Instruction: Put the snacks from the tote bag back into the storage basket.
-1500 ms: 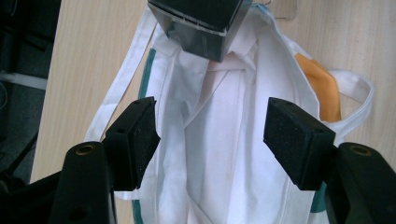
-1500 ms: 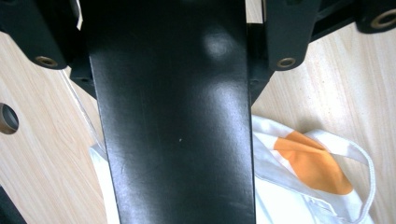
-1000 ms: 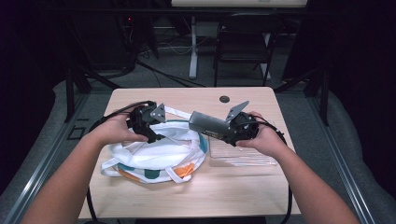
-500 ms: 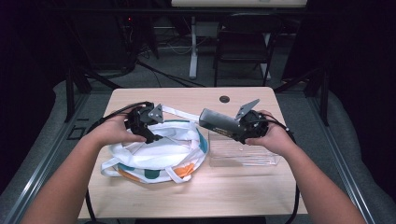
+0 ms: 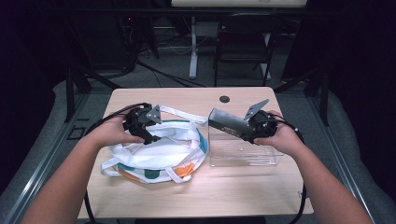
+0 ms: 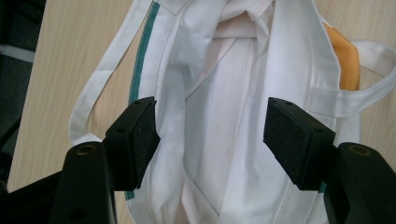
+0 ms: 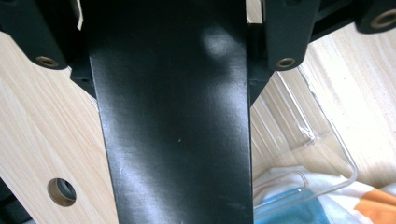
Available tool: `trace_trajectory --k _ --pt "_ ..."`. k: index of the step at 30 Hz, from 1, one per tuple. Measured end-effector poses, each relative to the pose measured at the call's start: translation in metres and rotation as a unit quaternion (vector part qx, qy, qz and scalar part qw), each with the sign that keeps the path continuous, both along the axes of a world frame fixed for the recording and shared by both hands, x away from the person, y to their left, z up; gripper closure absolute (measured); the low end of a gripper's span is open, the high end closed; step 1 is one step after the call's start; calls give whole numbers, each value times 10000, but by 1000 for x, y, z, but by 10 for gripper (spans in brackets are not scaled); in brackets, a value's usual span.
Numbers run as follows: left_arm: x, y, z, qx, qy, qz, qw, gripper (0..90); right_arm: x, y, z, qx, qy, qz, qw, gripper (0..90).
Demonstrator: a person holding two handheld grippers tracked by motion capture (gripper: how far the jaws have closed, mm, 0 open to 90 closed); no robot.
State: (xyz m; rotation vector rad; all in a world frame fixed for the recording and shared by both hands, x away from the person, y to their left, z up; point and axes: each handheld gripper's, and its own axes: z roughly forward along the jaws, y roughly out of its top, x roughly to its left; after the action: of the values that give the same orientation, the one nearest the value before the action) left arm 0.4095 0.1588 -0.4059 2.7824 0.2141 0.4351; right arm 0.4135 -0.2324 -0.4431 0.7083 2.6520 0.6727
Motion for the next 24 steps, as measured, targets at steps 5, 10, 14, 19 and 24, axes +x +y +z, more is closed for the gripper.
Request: trace_trajectory --k 5,10,14,19,24 --pt "0 2 -2 18 26 34 10000 346 0 -6 -1 -35 0 -25 10000 418" --pt "0 4 -4 28 40 49 10000 347 0 -12 -3 -78 41 -2 10000 418" --pt "0 4 -6 36 58 58 10000 347 0 -16 -4 -87 23 -25 10000 418" --pt "0 5 -8 20 69 63 10000 347 -1 -21 -4 -132 26 4 9999 418" --pt "0 6 -10 15 88 83 9999 347 -1 -23 -6 -175 17 -12 9998 418"
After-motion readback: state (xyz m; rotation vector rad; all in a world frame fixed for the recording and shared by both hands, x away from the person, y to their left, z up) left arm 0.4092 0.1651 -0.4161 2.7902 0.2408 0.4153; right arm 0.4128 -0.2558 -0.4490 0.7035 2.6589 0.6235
